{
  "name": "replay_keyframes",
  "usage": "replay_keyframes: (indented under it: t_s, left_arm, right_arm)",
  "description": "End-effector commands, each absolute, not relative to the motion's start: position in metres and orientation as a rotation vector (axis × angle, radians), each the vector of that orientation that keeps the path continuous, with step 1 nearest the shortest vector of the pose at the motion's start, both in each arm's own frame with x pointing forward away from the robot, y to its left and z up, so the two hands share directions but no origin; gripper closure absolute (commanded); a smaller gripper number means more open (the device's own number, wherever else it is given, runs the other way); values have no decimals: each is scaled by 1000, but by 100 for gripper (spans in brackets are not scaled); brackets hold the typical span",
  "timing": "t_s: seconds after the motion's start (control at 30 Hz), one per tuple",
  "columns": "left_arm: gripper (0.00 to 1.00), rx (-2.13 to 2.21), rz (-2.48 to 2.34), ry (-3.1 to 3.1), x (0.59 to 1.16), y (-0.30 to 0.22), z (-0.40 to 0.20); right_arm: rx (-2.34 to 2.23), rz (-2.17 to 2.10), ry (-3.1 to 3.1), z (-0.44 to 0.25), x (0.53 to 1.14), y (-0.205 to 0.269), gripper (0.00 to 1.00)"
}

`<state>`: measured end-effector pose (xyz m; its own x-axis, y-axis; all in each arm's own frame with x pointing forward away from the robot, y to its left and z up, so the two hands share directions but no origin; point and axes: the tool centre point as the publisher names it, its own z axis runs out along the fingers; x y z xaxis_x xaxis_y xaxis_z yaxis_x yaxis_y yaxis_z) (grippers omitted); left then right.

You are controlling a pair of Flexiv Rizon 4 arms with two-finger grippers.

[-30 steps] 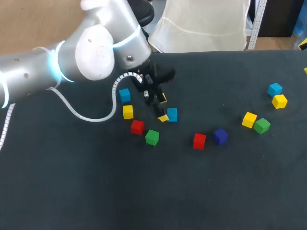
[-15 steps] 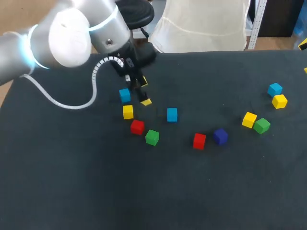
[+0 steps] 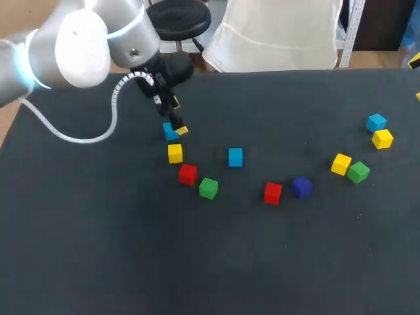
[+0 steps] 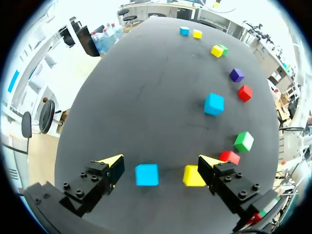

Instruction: Place the blue cubes, place green cubes on the blue cubes, place the yellow cubes on the green cubes, then place the red cubes on the yellow cubes, and place purple cube on the red cubes.

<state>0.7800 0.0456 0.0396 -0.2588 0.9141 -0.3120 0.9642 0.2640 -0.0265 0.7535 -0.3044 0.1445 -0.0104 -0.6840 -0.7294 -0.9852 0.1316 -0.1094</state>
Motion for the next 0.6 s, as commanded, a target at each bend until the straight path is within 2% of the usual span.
replay_keyframes:
  t_s: [0.03, 0.6]
  left_arm:
    - [0, 1766, -318, 2321, 797, 52, 37]
    - [0, 1779, -331, 2357, 811, 67, 7]
  right_arm:
    - [-1616, 586, 1760, 144, 753, -304, 0]
    - [-1616, 586, 1760, 144, 753, -304, 0]
